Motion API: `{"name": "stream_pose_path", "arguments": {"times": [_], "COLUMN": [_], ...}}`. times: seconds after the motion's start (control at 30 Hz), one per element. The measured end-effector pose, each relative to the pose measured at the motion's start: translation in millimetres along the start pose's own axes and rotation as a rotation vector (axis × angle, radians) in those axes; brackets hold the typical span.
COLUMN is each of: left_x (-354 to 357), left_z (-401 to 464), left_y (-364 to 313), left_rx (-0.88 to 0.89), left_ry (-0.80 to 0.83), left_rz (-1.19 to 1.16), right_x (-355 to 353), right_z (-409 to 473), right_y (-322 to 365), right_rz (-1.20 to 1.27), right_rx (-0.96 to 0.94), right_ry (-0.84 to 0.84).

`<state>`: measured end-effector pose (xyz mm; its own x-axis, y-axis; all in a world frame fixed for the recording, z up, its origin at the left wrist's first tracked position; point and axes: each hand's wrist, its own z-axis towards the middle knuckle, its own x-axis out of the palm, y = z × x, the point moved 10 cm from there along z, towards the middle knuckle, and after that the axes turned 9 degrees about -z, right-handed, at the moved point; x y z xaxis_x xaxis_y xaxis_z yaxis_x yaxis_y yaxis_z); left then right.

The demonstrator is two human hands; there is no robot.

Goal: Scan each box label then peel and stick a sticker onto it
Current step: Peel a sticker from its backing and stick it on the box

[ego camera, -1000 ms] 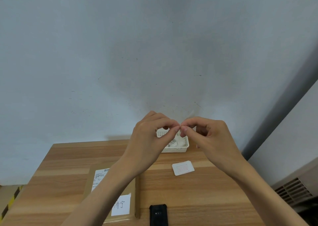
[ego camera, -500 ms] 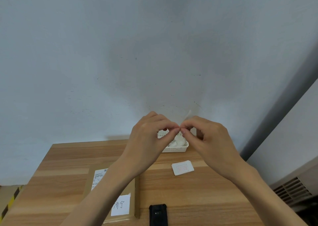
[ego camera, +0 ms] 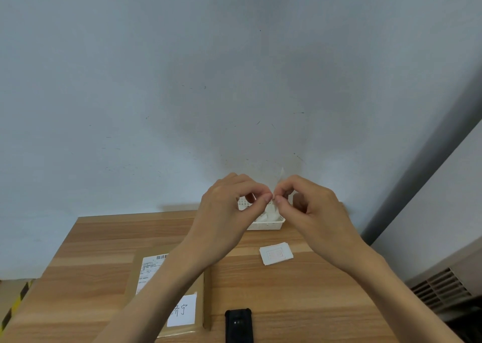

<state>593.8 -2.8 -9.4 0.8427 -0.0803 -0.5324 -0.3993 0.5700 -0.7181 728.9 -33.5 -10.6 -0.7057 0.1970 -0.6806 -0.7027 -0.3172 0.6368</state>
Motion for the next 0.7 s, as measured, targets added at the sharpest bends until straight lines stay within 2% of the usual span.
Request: {"name": "stream_pose_path", "arguments": {"times": [0.13, 0.43, 0.6, 0.7], "left_x": [0, 2, 9, 11], "left_z": [-1, -4, -4, -5], "left_y": [0, -4, -8, -5], "left_rx": [-0.022, 0.021, 0.079, 0.065], "left_ry": [-0.022, -0.044, -0.023, -0.012], "left_rz": [-0.021, 0.134, 0.24, 0.196], "right_x": [1, 1, 6, 4], "right_z": [1, -2, -4, -6], "right_y": [-3, -3, -7, -13], "right_rz": [0.101, -0.204, -0.229, -0.174], "right_rx": [0.038, 0.013, 0.023, 0.055], "right_ry": [0.023, -0.014, -0.005, -0.032]}}
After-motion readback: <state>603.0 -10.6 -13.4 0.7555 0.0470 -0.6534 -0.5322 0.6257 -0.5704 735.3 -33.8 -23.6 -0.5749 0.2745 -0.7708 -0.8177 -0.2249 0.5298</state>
